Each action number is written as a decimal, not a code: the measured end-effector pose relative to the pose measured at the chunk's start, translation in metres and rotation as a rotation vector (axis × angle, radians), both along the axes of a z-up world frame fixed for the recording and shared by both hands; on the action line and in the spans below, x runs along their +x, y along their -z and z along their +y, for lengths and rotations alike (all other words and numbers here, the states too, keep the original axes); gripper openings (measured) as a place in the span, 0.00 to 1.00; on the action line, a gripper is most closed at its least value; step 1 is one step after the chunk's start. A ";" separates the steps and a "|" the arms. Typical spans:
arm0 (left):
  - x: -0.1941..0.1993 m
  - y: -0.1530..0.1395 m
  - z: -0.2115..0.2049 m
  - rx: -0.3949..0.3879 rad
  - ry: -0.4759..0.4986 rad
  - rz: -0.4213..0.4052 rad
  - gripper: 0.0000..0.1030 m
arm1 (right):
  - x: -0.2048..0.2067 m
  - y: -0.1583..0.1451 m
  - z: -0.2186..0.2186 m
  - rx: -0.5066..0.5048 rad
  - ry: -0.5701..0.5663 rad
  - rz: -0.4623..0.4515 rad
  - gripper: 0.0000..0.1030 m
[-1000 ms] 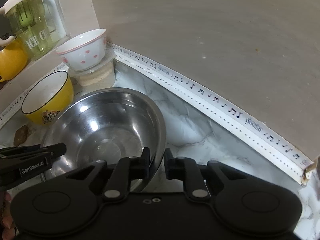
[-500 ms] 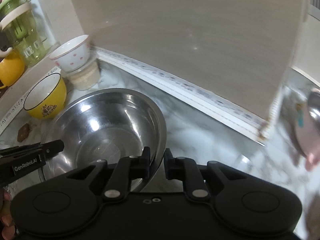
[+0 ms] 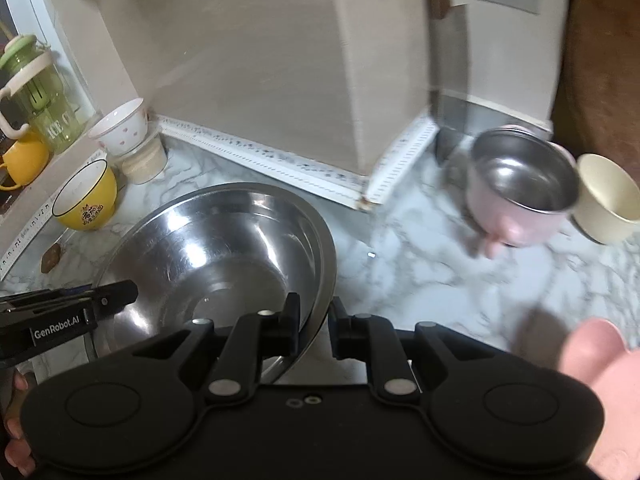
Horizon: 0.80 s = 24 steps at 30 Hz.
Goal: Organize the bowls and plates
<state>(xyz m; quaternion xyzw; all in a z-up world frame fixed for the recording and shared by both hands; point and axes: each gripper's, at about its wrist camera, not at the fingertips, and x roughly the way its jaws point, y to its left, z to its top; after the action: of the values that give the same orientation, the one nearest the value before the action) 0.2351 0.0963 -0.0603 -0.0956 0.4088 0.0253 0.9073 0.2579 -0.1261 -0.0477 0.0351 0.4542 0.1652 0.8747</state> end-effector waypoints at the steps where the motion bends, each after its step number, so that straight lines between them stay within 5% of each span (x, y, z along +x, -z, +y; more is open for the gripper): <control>1: -0.003 0.000 -0.005 0.008 0.011 -0.004 0.17 | -0.003 0.000 -0.005 0.002 0.005 0.001 0.15; 10: -0.022 0.016 -0.039 0.044 0.059 0.013 0.17 | -0.031 0.018 -0.039 0.021 0.043 0.042 0.15; 24: -0.019 0.044 -0.077 0.067 0.109 0.006 0.17 | -0.051 0.037 -0.065 -0.052 0.077 -0.012 0.15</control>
<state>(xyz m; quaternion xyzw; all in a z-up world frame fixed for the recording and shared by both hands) 0.2159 0.0195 -0.1042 -0.0428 0.4151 -0.0101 0.9087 0.2071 -0.1909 -0.0851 0.0287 0.4516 0.1198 0.8837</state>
